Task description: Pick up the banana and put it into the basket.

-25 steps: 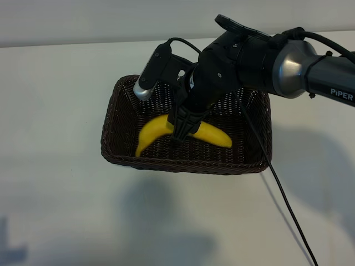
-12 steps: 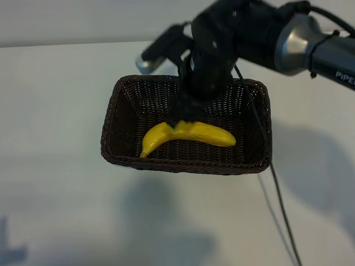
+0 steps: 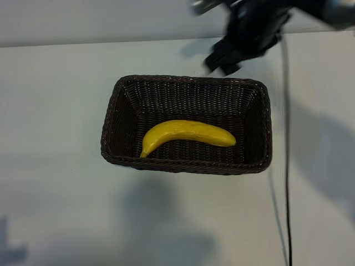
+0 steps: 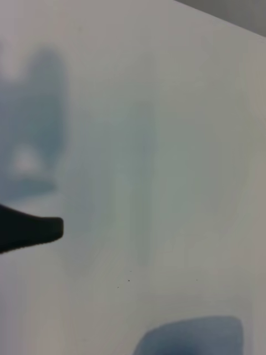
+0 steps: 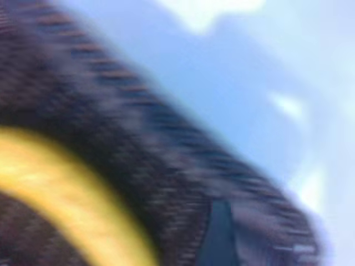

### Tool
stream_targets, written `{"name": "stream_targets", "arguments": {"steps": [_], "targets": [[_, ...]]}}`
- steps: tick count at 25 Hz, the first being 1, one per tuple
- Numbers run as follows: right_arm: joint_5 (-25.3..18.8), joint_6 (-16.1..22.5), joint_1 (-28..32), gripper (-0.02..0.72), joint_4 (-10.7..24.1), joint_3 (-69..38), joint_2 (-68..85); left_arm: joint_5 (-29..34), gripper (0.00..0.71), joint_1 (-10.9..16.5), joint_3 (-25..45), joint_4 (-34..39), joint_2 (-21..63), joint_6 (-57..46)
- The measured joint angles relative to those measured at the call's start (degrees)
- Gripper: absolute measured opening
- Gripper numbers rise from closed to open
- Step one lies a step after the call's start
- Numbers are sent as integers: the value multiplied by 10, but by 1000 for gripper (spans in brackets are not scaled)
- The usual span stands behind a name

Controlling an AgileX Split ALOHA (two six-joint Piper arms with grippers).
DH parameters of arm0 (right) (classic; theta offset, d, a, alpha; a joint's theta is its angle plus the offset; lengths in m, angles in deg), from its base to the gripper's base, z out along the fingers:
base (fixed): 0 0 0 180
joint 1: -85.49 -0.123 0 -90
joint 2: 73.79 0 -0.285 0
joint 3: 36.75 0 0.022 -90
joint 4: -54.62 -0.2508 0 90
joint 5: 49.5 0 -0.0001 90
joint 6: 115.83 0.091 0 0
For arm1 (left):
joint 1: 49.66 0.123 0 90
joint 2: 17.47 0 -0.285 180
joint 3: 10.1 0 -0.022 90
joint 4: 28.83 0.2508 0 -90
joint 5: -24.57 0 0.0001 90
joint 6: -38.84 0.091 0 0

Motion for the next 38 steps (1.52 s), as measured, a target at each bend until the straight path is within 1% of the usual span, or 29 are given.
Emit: {"name": "stream_targets", "arguments": {"steps": [4, 6, 10, 13, 17, 20, 22, 24, 26, 28, 31, 38], "targets": [[-6, -2, 108, 605, 0, 0, -2, 0, 573, 0, 0, 0, 0, 0], [-20, 0, 164, 605, 1, 0, -5, 0, 573, 0, 0, 0, 0, 0], [-50, 0, 255, 605, 2, 0, -7, 0, 573, 0, 0, 0, 0, 0], [-64, 2, 312, 605, 2, 0, -7, 0, 573, 0, 0, 0, 0, 0], [-88, 5, 371, 605, 1, 0, -7, 0, 573, 0, 0, 0, 0, 0], [-118, 5, 397, 605, -3, 0, -7, 0, 573, 0, 0, 0, 0, 0], [-129, 5, 406, 605, -11, 0, -7, 0, 573, 0, 0, 0, 0, 0], [-131, -2, 408, 605, -27, 0, -6, 0, 573, 0, 0, 0, 0, 0], [-131, -15, 407, 605, -61, -12, 3, 0, 573, 0, 0, 0, 0, 0], [-130, -33, 399, 605, -80, -45, 22, 0, 573, 0, 0, 0, 0, 0], [-132, -53, 385, 605, -85, -107, 62, 0, 573, 0, 0, 0, 0, 0], [-133, -58, 383, 605, -71, -238, 192, 0, 573, 0, 0, 0, 0, 0]]}}
